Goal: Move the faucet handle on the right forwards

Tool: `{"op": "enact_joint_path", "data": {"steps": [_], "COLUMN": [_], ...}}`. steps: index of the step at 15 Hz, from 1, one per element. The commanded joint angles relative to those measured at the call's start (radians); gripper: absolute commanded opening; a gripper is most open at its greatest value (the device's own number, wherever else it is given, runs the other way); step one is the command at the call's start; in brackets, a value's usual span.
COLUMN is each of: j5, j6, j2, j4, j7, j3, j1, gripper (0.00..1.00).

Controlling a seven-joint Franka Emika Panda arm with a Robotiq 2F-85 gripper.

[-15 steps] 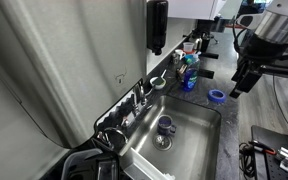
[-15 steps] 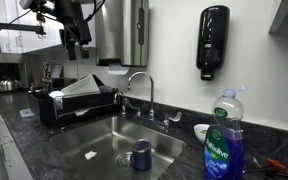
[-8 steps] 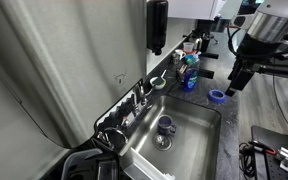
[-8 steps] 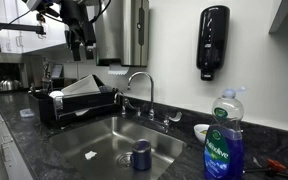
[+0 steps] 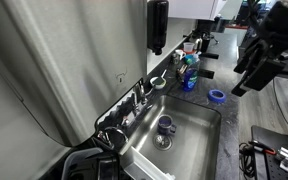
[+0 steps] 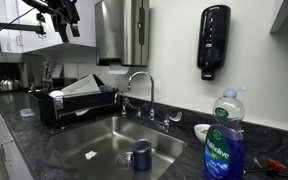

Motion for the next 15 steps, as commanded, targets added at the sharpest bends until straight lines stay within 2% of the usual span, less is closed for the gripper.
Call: {"op": "enact_joint_path", "data": {"steps": [1,13,15], "j5": [-0.003,-0.003,-0.013], "j6": [-0.013,-0.018,0.019], "j2": [0.008,0.027,0.051], "j4": [0.019,0.032,0.042], "j7": [0.003,0.003,-0.015], "j3": [-0.003,-0.007,-0.021], "j1": [0.010,0.010,-0.001], "gripper": [1.00,1.00,1.00]}}
